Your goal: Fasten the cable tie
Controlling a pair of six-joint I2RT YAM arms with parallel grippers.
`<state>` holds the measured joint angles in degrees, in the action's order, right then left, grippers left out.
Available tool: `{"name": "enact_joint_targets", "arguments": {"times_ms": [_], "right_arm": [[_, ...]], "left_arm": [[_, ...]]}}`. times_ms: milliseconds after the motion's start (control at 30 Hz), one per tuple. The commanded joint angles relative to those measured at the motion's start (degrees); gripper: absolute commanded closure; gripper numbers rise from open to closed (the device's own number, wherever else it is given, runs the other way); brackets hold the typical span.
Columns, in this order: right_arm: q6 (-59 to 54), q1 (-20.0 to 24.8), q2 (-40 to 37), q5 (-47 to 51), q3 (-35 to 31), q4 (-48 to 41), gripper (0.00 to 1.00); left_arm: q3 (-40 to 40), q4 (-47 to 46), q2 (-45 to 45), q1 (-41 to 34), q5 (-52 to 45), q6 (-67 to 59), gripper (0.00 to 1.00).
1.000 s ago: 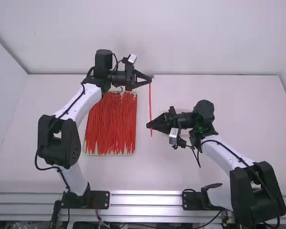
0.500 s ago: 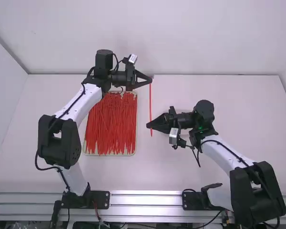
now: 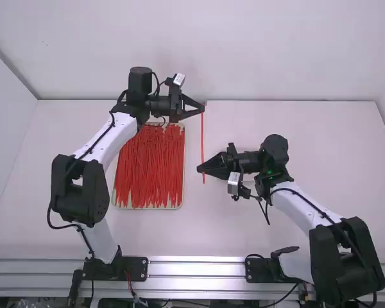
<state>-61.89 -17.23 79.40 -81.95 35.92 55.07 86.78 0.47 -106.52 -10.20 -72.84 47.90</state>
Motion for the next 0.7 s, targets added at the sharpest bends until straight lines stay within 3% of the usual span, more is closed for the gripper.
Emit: {"name": "enact_joint_targets", "arguments": {"times_ms": [0,200,367,667], "right_arm": [[0.59,-0.09,0.07,-0.07,-0.33,0.04,1.0],[1.46,-0.07,0.07,-0.07,-0.28,0.35,1.0],[17.4,-0.07,0.07,-0.22,2.1,5.14,1.0],[36.11,-0.07,0.07,1.22,9.01,4.94,1.0]], "left_arm": [[1.29,-0.24,0.11,-0.33,-1.55,-1.25,0.99],[1.29,-0.24,0.11,-0.31,-1.51,-1.51,0.98],[1.27,-0.04,0.11,-0.31,-1.49,-1.51,0.98],[1.05,0.15,0.11,-0.31,-1.49,-1.49,0.98]]}}
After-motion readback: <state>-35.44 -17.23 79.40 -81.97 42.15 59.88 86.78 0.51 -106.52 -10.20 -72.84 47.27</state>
